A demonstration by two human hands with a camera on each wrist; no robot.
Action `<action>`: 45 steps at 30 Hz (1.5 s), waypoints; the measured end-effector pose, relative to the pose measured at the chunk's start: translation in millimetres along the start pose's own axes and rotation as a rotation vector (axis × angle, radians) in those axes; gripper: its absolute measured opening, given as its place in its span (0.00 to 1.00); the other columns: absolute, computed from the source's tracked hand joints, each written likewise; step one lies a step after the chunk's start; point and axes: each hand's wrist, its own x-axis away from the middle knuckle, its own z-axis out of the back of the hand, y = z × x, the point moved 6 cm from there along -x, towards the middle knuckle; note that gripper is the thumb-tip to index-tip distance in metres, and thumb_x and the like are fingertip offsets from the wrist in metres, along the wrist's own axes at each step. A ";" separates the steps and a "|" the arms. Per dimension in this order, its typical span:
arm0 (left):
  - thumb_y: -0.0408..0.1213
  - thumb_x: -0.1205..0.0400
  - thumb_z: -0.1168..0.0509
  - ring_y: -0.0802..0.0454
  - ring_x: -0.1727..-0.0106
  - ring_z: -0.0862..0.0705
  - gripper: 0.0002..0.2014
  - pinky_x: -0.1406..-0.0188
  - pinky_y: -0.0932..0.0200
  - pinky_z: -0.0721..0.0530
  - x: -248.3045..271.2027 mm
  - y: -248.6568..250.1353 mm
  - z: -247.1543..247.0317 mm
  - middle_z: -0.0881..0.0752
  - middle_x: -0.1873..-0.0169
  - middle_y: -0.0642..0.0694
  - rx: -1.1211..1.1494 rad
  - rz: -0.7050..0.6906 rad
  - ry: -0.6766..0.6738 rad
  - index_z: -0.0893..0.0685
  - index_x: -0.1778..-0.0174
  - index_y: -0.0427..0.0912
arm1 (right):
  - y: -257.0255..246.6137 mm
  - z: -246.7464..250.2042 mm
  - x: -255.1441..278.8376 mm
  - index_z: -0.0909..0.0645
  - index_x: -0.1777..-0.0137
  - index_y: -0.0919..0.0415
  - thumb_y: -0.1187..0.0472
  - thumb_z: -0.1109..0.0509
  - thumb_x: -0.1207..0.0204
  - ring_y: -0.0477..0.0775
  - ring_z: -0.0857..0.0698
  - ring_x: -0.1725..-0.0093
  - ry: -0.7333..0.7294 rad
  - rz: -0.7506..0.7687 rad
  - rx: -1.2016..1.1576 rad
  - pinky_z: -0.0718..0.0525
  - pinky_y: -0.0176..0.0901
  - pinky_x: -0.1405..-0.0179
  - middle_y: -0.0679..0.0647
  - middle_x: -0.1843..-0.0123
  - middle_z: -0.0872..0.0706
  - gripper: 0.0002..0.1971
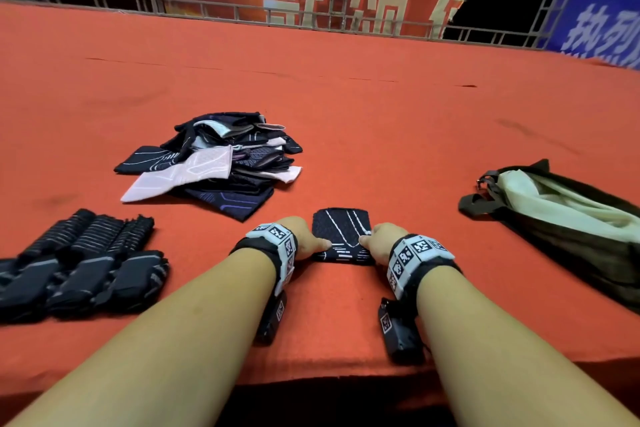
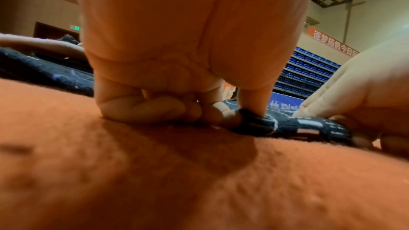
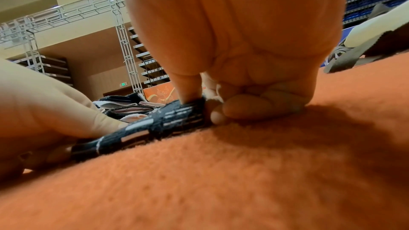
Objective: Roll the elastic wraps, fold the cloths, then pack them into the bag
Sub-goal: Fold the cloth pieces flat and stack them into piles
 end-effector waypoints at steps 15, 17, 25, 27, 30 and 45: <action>0.65 0.12 0.57 0.41 0.10 0.60 0.35 0.13 0.40 0.58 -3.8 27.1 -33.8 0.61 0.11 0.56 -0.297 -0.212 0.001 0.58 0.10 0.58 | -3.4 5.5 8.5 0.21 0.31 0.66 0.50 0.29 0.18 0.60 0.15 0.47 -0.004 -0.090 -0.014 0.24 0.42 0.56 0.61 0.38 0.13 0.23; 0.67 0.13 0.58 0.42 0.11 0.62 0.36 0.14 0.38 0.61 -5.2 25.5 -35.3 0.63 0.11 0.59 -0.296 -0.185 -0.005 0.59 0.11 0.61 | -0.9 8.1 3.7 0.30 0.26 0.62 0.54 0.26 0.22 0.63 0.13 0.43 0.041 -0.088 -0.082 0.18 0.46 0.54 0.60 0.38 0.14 0.28; 0.70 0.15 0.58 0.41 0.11 0.62 0.36 0.14 0.34 0.60 -4.3 23.8 -31.3 0.65 0.13 0.62 -0.315 -0.162 -0.074 0.60 0.12 0.66 | -6.3 -2.1 -3.6 0.54 0.11 0.42 0.44 0.45 0.12 0.65 0.57 0.11 -0.039 0.223 0.319 0.50 0.68 0.16 0.44 0.09 0.56 0.33; 0.70 0.14 0.57 0.41 0.11 0.63 0.36 0.15 0.34 0.60 -3.9 24.8 -30.3 0.65 0.13 0.62 -0.314 -0.165 -0.085 0.60 0.12 0.66 | -3.6 -11.1 -3.6 0.57 0.10 0.49 0.44 0.49 0.10 0.60 0.53 0.11 -0.078 0.260 0.363 0.58 0.62 0.15 0.49 0.09 0.53 0.33; 0.69 0.14 0.55 0.39 0.11 0.64 0.36 0.15 0.31 0.62 -6.5 24.4 -30.2 0.66 0.12 0.61 -0.284 -0.173 -0.113 0.60 0.12 0.65 | 1.2 -12.3 -1.7 0.60 0.10 0.50 0.43 0.51 0.09 0.61 0.55 0.11 -0.094 0.237 0.359 0.62 0.54 0.15 0.50 0.09 0.56 0.33; 0.74 0.17 0.57 0.36 0.11 0.63 0.38 0.15 0.32 0.62 3.5 21.2 -18.4 0.60 0.11 0.61 -0.278 -0.204 -0.084 0.56 0.12 0.66 | -15.8 -12.5 -8.7 0.55 0.11 0.57 0.51 0.40 0.11 0.59 0.49 0.11 -0.159 0.188 0.423 0.49 0.54 0.13 0.57 0.09 0.52 0.36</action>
